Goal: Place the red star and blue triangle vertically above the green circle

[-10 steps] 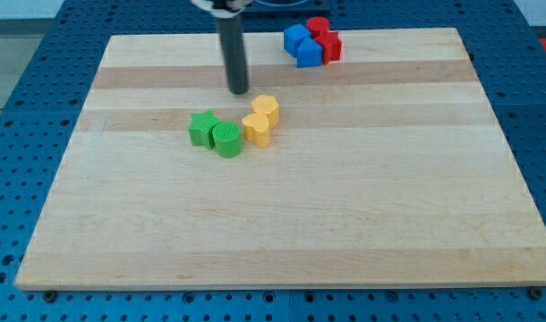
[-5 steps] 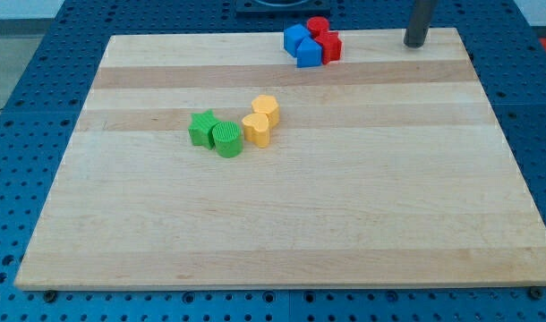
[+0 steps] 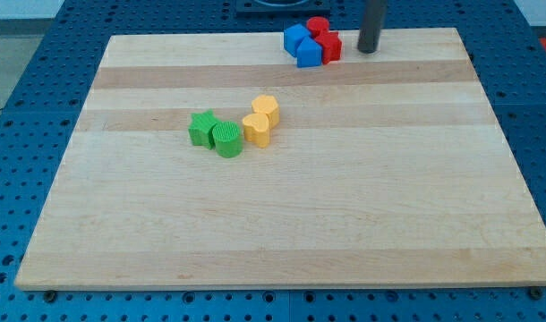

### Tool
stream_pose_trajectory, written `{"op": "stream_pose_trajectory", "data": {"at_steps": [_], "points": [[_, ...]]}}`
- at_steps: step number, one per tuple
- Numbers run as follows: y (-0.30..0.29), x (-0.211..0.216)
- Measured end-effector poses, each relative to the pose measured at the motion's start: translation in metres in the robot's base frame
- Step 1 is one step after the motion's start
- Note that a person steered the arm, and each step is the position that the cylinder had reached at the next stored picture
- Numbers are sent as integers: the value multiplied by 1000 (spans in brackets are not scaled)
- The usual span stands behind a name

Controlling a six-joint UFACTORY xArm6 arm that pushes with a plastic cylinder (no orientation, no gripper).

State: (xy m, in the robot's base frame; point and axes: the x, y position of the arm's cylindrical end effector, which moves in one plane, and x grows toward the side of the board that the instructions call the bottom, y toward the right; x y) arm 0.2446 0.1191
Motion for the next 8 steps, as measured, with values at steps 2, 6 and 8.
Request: {"op": "stream_pose_trajectory", "data": {"at_steps": [2,6,8], "points": [[24,11],[-152,12],[-114,14]]}}
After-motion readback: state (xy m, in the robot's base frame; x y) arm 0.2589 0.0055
